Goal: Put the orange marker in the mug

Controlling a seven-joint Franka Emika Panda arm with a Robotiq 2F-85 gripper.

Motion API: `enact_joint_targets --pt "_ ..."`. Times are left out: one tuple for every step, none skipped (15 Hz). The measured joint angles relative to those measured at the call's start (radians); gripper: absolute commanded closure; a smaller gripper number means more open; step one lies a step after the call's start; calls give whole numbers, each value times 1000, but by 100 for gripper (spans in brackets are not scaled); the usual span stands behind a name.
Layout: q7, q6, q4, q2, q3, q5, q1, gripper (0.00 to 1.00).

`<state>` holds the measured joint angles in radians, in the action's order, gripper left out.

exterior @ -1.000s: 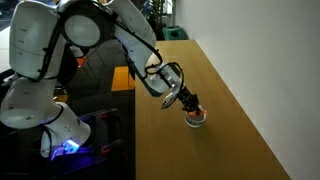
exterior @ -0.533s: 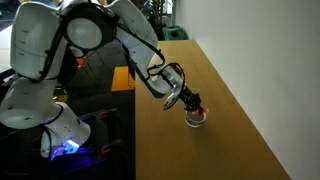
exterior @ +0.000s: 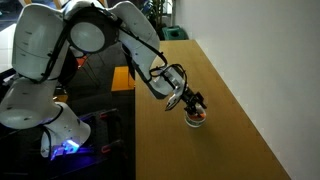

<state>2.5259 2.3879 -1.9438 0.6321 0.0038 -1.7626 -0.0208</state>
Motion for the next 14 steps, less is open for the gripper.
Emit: enact_joint_targets --pt "0 0 2 -2 2 0 -3 0" --pt "1 0 2 -6 4 0 -6 0" --pt "1 1 0 -14 5 1 -10 0" --pt "2 4 -3 -26 7 6 -15 0" --pt "2 13 -9 -41 8 14 -22 0" --pt "2 26 -17 -60 9 22 -29 0" --pt "2 44 -26 -81 9 28 -39 0" --pt "2 58 -39 -104 9 34 -48 0" --pt "2 73 -54 -131 9 39 -56 0" --pt "2 86 -72 -161 8 41 -64 0" --pt "9 97 -91 -190 8 41 -70 0" --pt "17 111 -113 -222 7 40 -75 0" --pt "25 124 -134 -253 6 40 -78 0" --pt "35 137 -155 -283 4 38 -80 0"
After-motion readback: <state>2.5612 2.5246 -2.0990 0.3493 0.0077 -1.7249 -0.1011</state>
